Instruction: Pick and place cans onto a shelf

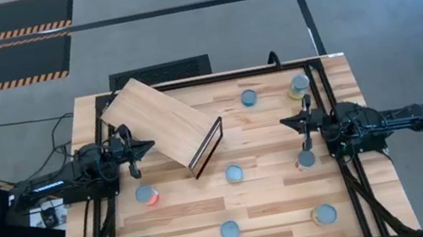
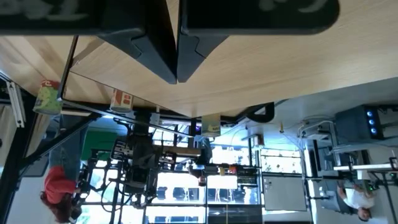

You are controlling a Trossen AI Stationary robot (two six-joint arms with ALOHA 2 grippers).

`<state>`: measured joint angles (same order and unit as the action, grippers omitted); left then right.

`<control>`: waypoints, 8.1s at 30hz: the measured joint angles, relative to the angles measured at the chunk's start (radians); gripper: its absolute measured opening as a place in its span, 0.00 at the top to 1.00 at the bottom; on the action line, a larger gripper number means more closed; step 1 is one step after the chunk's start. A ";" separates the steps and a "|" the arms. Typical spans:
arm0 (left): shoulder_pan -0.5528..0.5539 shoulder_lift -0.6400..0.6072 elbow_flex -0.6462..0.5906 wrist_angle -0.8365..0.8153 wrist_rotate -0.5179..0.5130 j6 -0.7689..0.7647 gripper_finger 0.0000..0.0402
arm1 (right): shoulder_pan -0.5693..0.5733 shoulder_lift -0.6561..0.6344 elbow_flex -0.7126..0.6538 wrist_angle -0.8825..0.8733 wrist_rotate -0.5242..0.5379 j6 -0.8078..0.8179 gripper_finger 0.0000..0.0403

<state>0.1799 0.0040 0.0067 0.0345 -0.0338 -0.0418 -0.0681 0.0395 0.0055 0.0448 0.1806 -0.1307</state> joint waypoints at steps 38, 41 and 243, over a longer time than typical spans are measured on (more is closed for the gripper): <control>-0.094 0.168 0.304 -0.208 0.038 -0.048 1.00 | 0.000 0.000 0.000 0.000 0.000 0.000 0.93; -0.117 0.250 0.372 -0.306 0.000 -0.062 1.00 | 0.000 0.000 0.000 0.000 0.000 0.000 0.93; 0.686 1.241 1.396 -1.564 -0.078 0.225 0.76 | 0.000 0.000 0.000 0.000 0.002 0.000 0.93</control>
<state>0.8654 1.2453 1.4025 -1.5291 -0.1120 0.1836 -0.0679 0.0391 0.0053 0.0450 0.1829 -0.1310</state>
